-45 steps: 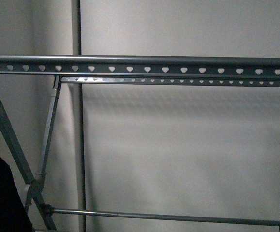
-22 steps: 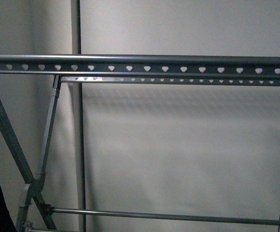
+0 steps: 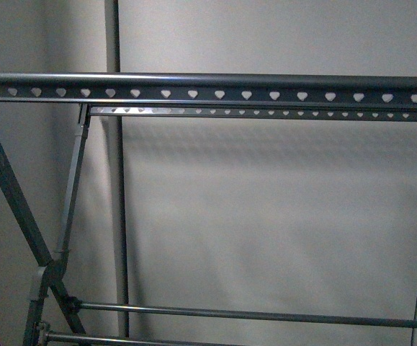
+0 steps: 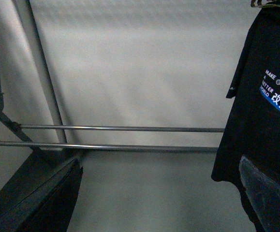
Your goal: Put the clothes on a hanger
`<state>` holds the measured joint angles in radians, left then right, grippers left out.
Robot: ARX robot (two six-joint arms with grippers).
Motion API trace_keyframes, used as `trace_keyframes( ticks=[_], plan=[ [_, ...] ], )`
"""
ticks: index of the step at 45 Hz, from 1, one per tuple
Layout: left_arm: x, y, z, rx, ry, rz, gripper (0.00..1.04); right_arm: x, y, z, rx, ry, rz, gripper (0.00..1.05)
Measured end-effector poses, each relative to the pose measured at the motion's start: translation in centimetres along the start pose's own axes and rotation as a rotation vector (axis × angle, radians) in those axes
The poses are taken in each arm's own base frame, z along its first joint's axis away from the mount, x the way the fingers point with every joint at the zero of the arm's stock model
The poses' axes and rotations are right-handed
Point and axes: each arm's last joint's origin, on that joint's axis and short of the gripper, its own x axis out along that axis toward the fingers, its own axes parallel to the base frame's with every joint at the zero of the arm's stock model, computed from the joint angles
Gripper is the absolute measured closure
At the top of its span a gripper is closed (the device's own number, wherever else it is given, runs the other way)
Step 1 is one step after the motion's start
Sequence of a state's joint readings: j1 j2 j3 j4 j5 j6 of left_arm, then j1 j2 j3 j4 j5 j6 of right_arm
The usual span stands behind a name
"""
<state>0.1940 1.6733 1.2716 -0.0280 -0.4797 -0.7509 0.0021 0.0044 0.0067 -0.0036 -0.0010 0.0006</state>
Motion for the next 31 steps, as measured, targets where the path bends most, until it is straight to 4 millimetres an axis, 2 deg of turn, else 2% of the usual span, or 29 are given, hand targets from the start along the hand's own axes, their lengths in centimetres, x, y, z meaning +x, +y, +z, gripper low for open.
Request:
trace_keyframes(
  ticks=[8,13,15,17,25,29,31],
  plan=[
    [0.1,-0.1,0.1,0.007,0.012,-0.030,0.63,0.0,0.0,0.0,0.000,0.000,0.000,0.07],
    [-1.3,0.9,-0.8,0.050,0.091,-0.120,0.84,0.0,0.0,0.0,0.000,0.000,0.000,0.07],
    [-2.4,1.8,-1.6,0.074,0.133,-0.174,0.94,0.0,0.0,0.0,0.000,0.000,0.000,0.07],
    [-3.3,2.6,-2.1,0.083,0.171,-0.207,0.99,0.0,0.0,0.0,0.000,0.000,0.000,0.07],
    [-6.9,5.0,-3.6,0.188,0.316,-0.369,1.00,0.0,0.0,0.0,0.000,0.000,0.000,0.07],
    [-8.3,5.0,-3.7,0.245,0.364,-0.463,1.00,0.0,0.0,0.0,0.000,0.000,0.000,0.07],
    [-9.3,4.6,-3.9,0.301,0.407,-0.565,1.00,0.0,0.0,0.0,0.000,0.000,0.000,0.07]
  ],
)
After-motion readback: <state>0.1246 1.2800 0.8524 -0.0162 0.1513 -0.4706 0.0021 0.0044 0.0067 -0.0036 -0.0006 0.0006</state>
